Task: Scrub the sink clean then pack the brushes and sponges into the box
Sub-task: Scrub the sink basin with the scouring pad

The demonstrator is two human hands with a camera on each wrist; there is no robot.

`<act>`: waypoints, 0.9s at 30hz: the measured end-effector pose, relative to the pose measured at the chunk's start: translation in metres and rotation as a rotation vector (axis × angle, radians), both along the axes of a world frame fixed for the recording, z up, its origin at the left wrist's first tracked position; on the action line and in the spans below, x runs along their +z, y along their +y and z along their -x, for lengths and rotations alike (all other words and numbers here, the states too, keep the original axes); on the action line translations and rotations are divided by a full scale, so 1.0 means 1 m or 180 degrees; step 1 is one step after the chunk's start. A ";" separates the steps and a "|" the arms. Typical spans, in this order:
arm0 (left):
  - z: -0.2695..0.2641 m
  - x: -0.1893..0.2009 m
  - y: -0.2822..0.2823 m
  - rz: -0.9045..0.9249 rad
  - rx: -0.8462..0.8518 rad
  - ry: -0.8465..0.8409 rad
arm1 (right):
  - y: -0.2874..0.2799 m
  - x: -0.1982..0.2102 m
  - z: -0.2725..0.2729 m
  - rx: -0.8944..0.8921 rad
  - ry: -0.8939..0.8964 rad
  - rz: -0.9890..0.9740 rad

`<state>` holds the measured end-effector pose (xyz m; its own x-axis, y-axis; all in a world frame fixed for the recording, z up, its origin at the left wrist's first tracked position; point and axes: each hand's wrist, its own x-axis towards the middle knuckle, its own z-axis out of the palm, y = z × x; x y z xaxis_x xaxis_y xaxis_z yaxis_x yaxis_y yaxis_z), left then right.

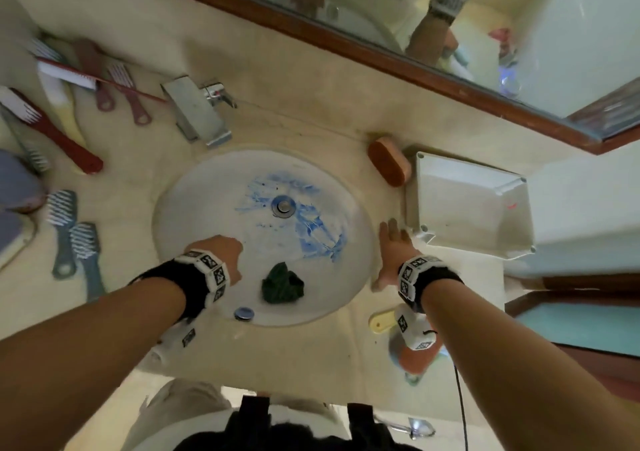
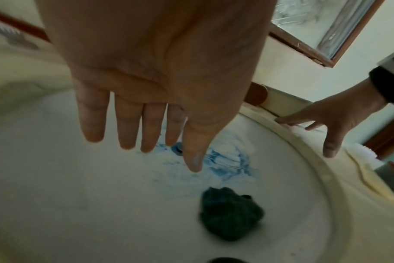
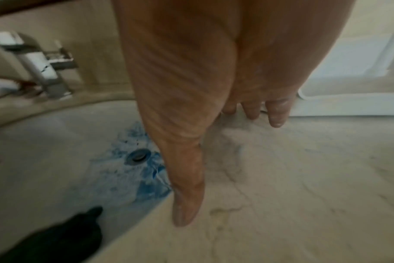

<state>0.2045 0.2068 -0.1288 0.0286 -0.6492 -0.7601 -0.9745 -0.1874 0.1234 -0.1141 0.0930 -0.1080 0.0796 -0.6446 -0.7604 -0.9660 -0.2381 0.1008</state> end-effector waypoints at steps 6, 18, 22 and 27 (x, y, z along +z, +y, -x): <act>0.068 -0.034 -0.014 -0.0419 0.0062 0.0296 | 0.000 -0.012 0.020 0.0012 -0.0215 0.0020; 0.108 -0.079 -0.043 -0.0791 -0.0333 0.0297 | -0.003 -0.015 0.003 -0.0717 -0.0074 -0.0140; 0.105 -0.082 -0.050 -0.0764 -0.0244 0.0512 | -0.004 -0.014 0.004 -0.0746 -0.0073 -0.0217; 0.098 -0.076 -0.070 -0.0561 0.0075 0.0748 | -0.005 -0.013 0.002 -0.0825 -0.0090 -0.0242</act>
<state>0.1066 0.1366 -0.2051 -0.1480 -0.5079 -0.8486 -0.9182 -0.2483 0.3087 -0.1163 0.0875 -0.1205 -0.0587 -0.5873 -0.8072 -0.9979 0.0116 0.0642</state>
